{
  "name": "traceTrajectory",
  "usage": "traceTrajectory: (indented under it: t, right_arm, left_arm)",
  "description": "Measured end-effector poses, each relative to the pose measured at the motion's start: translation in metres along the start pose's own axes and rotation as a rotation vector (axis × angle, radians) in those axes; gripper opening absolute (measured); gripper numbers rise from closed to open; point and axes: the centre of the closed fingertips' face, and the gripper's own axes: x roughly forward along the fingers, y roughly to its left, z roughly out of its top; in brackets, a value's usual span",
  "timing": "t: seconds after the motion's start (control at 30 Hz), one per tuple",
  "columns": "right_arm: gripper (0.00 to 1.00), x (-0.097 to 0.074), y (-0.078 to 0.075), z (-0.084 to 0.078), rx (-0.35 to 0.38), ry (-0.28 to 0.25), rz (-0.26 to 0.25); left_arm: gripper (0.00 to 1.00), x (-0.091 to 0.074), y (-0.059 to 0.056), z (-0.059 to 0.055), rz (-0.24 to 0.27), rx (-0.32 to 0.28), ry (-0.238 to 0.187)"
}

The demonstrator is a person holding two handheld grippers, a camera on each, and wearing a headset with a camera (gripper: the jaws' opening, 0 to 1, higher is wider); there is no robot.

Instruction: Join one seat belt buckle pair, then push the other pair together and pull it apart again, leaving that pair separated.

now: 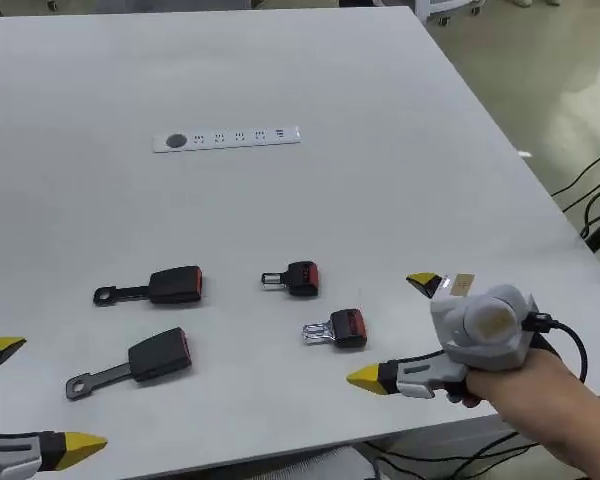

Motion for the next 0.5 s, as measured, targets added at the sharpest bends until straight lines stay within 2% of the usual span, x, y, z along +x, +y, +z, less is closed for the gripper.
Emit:
traceTrajectory:
  t: [0.5]
  right_arm:
    - [0.92,-0.0027,0.0045,0.0015,0.010,0.004,0.002]
  left_arm:
    - [1.00,-0.0018,-0.0007,0.0039,-0.006,0.021,0.009]
